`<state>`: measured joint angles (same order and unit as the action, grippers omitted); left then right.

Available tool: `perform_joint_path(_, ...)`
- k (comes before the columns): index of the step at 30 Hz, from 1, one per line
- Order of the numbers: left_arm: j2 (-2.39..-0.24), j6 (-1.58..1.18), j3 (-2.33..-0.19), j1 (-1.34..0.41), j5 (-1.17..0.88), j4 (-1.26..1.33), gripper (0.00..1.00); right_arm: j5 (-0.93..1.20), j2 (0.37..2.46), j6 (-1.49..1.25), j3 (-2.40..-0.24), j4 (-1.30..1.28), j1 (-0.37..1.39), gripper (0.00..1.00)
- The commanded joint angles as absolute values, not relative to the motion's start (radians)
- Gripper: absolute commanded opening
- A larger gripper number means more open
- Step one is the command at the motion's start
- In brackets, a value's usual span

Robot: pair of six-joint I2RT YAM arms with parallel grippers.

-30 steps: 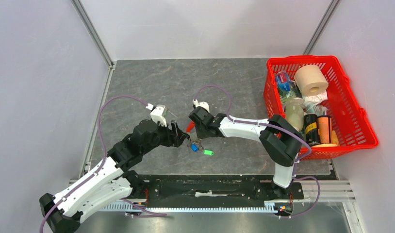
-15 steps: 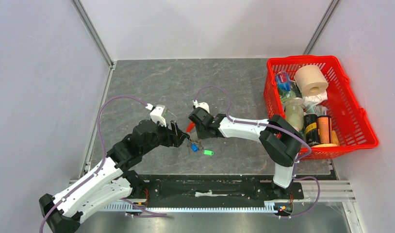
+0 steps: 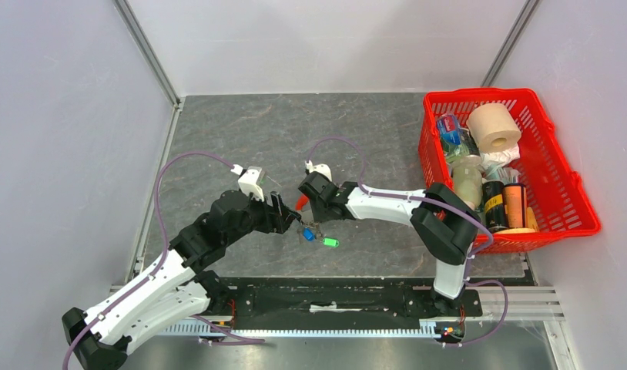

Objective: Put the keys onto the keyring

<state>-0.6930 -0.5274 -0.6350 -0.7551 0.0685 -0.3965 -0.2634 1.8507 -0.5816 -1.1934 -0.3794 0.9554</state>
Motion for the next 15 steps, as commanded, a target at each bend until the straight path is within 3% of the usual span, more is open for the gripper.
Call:
perform_joint_path(1, -0.689, -0.554, -0.658, -0.762, 0.064, -0.389, 0.79, -0.282, 1.874, -0.571, -1.204, -0.377, 0.965, 0.28)
perform_joint_path(9, -0.691, -0.552, -0.66, -0.761, 0.066, -0.389, 0.79, -0.299, 1.878, -0.573, -1.21, -0.38, 0.965, 0.24)
perform_joint_path(15, -0.691, -0.554, -0.659, -0.762, 0.065, -0.39, 0.79, -0.318, 1.866, -0.574, -1.209, -0.384, 0.965, 0.13)
